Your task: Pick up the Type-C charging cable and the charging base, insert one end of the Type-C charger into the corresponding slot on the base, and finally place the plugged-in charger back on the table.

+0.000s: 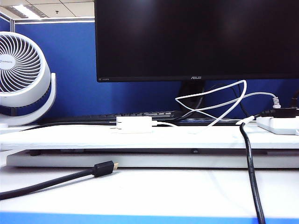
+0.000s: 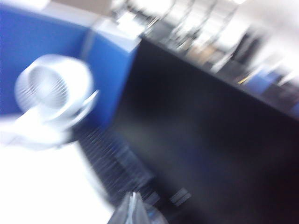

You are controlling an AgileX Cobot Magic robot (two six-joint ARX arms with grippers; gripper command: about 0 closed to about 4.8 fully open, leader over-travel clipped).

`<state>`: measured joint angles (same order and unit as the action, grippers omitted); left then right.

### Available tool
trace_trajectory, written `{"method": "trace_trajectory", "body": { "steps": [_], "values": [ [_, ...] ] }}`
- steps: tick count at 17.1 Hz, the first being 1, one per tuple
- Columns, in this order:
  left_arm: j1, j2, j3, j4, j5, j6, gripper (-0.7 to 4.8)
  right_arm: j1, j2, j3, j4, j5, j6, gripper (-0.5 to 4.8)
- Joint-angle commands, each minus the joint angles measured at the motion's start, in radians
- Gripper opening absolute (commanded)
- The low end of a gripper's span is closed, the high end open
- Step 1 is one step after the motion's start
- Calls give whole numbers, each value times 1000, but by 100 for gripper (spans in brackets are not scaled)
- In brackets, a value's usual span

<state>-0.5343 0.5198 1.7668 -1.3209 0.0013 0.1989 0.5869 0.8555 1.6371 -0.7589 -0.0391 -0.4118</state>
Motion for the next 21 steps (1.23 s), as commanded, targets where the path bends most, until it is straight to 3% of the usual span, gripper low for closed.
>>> {"method": "trace_trajectory", "body": {
  "steps": [1, 2, 5, 9, 12, 14, 16, 21],
  "values": [
    [2, -142, -113, -105, -24, -121, -6, 2, -126, -252, 137, -56, 90, -1],
    [3, -269, -281, -44, -24, -156, -6, 2, -221, -450, 275, -72, 157, -1],
    [3, -483, -687, 187, -24, -191, -6, 2, -377, -809, 509, -69, 222, -1],
    [3, -486, -1041, 559, -25, -233, -6, 2, -448, -1093, 610, -23, 329, -1],
    [2, -436, -1201, 700, -58, -243, -6, -1, -457, -1234, 680, -3, 353, -1],
    [2, -424, -1304, 814, -3, -310, -6, -1, -457, -1328, 745, -4, 392, -1],
    [2, -423, -1426, 939, 2, -327, -6, -1, -458, -1414, 819, 16, 397, -1],
    [2, -424, -1608, 1018, 14, -304, -6, -1, -457, -1562, 906, 18, 417, -1]
  ]
}}
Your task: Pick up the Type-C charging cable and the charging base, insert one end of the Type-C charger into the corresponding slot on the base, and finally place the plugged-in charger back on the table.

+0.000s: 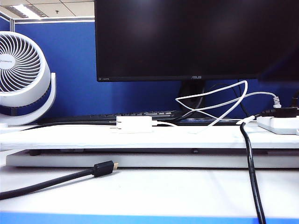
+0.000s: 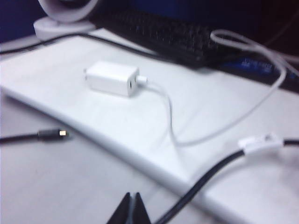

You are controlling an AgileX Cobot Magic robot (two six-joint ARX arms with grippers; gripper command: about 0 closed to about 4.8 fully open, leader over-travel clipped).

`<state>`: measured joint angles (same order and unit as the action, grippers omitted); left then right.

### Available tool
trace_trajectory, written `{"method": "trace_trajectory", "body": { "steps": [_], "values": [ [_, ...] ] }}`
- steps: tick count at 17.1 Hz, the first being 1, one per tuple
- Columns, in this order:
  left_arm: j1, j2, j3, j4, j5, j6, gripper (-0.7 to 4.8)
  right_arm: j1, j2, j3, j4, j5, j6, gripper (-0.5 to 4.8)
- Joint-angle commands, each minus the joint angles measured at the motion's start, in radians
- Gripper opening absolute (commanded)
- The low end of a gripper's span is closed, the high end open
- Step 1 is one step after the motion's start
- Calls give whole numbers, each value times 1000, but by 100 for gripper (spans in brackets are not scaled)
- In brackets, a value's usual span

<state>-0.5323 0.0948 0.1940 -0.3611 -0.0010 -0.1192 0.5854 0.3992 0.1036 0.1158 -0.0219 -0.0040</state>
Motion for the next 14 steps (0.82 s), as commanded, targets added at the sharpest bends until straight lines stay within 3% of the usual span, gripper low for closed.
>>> {"method": "trace_trajectory", "body": {
  "steps": [1, 5, 12, 13, 14],
  "values": [
    [0, 1, -98, 89, 9, 15, -6, 1, -1, -86, 31, 2, 9, -1],
    [0, 4, -165, 116, -2, 31, -6, 0, -2, -102, -75, 85, 8, -1],
    [0, 4, -164, 116, 4, 56, -5, -2, -55, -102, -81, 90, 8, -1],
    [1, -3, -165, 118, 4, 56, -5, -65, -191, -102, -93, 87, 8, -1],
    [53, -86, -166, 124, 12, 56, -5, -227, -335, -102, -152, 52, 8, -1]
  ]
}}
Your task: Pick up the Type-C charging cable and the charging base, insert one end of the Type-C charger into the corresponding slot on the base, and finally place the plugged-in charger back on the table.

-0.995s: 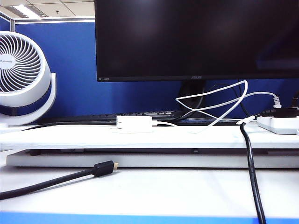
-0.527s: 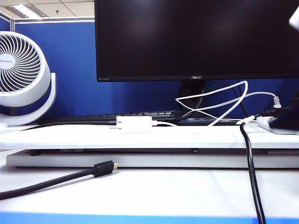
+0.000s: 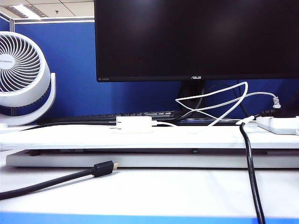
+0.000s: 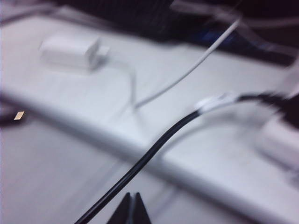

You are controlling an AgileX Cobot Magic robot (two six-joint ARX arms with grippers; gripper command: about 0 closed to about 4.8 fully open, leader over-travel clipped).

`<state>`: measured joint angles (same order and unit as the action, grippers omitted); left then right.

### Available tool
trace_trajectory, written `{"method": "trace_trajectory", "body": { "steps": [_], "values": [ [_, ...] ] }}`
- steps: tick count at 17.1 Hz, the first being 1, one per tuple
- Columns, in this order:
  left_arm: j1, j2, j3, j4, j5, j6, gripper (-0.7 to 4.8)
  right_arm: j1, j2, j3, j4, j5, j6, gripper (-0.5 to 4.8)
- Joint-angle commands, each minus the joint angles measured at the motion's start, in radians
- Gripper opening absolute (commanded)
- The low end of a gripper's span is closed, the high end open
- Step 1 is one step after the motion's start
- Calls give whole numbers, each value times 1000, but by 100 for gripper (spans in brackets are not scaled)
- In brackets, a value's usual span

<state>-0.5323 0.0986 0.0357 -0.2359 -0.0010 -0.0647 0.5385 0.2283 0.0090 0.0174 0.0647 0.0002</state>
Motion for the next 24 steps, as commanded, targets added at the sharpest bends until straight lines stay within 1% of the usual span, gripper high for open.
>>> {"method": "trace_trajectory", "body": {
  "steps": [1, 2, 3, 5, 6, 8, 10, 16, 18, 20, 21, 22, 23, 24],
  "values": [
    [85, -101, -7, 11, 26, 1, -5, -213, -188, -8, -61, -43, 3, -1],
    [163, -98, -8, 32, 34, 2, -5, -271, -222, -8, -74, -47, 3, -1],
    [197, -98, -8, 36, 41, 2, -5, -295, -230, -8, -74, -51, 3, -1],
    [316, -98, -13, 37, 43, 2, -5, -374, -228, -8, -87, -68, 3, -1],
    [402, -98, -19, 40, 39, 2, -5, -411, -228, -8, -179, -68, 3, -1],
    [417, -98, -19, 38, 39, 2, -5, -411, -228, -8, -191, -69, 3, -1],
    [416, -98, -18, 40, 49, 2, -5, -411, -228, -8, -193, -113, 3, -1],
    [416, -98, -18, 40, 48, 2, -5, -411, -228, -8, -185, -109, 3, -1],
    [416, -98, -18, 40, 47, 2, -5, -411, -228, -8, -186, -82, 3, -1],
    [416, -98, -18, 39, 46, 8, -5, -411, -228, -8, -187, -82, -2, -1],
    [416, -98, -18, 37, 47, 47, -5, -411, -228, -8, -188, -82, -11, -1],
    [416, -98, -18, 37, 48, 122, -5, -411, -228, -8, -188, -82, -33, -1],
    [416, -98, -18, 39, 49, 170, -5, -411, -228, -8, -188, -83, -57, -1],
    [416, -98, -18, 40, 47, 169, -5, -411, -228, -8, -188, -83, -90, -1]
  ]
}}
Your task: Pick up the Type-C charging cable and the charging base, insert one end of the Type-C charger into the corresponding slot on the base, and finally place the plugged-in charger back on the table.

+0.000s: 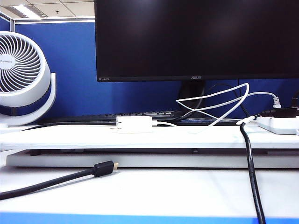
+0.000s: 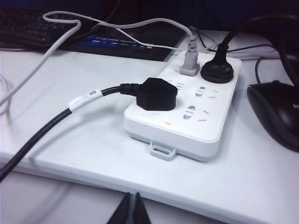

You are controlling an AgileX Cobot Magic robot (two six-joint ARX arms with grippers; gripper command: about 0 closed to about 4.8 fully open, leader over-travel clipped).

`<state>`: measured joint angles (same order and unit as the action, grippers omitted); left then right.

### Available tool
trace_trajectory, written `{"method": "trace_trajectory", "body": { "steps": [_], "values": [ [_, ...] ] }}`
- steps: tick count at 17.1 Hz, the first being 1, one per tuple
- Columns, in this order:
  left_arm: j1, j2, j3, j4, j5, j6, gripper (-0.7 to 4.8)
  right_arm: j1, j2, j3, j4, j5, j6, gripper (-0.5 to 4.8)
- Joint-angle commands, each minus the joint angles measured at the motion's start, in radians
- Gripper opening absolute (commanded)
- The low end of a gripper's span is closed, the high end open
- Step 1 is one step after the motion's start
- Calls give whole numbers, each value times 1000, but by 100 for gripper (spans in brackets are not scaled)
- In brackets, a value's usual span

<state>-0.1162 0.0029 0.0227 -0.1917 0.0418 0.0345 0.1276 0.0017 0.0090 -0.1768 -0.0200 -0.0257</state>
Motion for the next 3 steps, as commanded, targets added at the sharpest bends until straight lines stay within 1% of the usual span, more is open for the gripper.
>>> {"method": "trace_trajectory", "body": {
  "steps": [1, 3],
  "values": [
    [0, -2, -5, -4, 5, 69, -5, 0, -1, -8, 6, -1, -64, -1],
    [0, -2, -5, -5, 5, 69, -5, 0, -1, -8, 9, -1, -64, -1]
  ]
}}
